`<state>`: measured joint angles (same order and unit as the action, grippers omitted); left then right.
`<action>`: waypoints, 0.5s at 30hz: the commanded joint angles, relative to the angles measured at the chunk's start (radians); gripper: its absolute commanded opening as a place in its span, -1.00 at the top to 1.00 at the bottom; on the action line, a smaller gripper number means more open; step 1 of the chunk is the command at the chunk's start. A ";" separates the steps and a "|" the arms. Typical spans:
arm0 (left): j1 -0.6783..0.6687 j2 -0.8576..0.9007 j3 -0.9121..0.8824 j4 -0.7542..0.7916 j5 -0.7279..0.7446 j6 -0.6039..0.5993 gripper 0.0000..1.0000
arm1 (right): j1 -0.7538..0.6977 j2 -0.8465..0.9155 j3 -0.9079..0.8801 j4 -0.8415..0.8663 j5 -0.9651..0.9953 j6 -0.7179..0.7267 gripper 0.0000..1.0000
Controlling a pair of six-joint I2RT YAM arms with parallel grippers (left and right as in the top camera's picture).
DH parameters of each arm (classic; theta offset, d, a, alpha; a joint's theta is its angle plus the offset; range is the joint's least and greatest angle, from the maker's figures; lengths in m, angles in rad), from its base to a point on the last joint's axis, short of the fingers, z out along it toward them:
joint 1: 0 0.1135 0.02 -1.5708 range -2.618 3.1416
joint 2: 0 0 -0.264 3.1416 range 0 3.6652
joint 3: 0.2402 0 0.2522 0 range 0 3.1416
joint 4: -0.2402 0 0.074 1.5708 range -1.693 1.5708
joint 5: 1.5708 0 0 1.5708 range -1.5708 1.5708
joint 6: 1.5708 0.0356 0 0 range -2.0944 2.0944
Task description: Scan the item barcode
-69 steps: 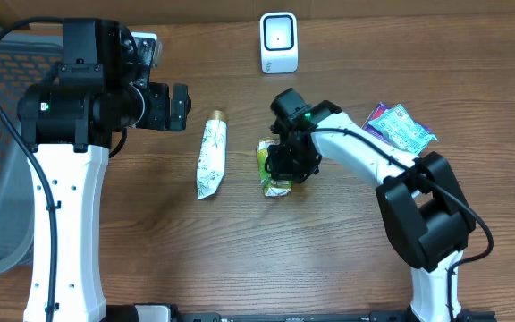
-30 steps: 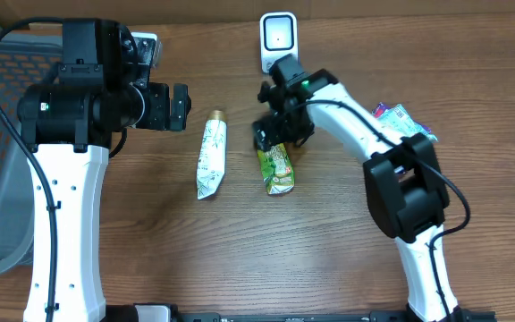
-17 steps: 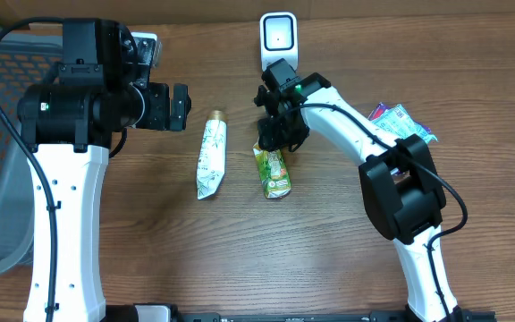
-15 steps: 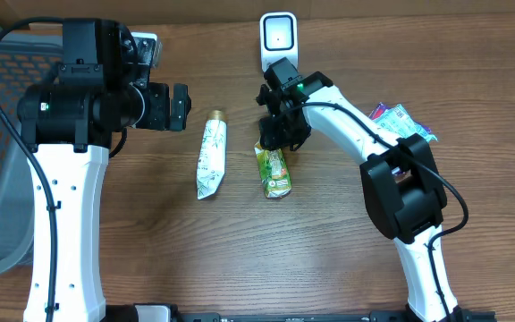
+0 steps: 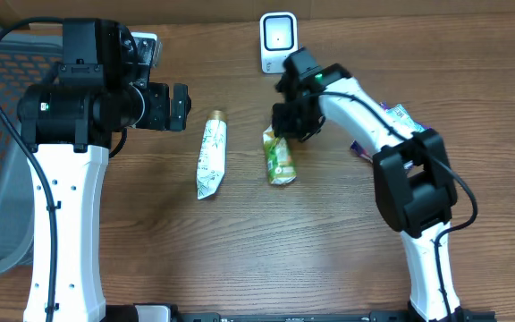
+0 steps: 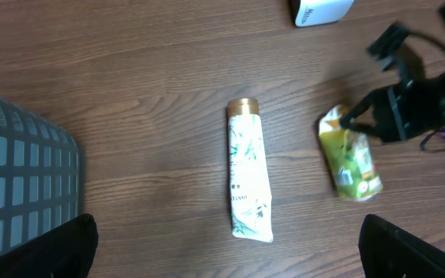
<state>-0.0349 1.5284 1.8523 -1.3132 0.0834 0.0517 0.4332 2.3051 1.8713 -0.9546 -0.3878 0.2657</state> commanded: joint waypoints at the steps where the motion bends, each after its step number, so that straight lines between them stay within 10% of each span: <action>1: 0.002 0.003 0.008 0.001 0.011 -0.006 -0.99 | -0.050 -0.095 -0.002 0.024 -0.112 0.042 0.92; 15: 0.002 0.003 0.008 0.001 0.011 -0.006 -0.99 | -0.072 -0.262 -0.003 0.192 -0.114 0.171 0.92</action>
<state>-0.0349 1.5284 1.8523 -1.3136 0.0834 0.0517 0.3637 2.1799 1.8614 -0.7609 -0.4751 0.4156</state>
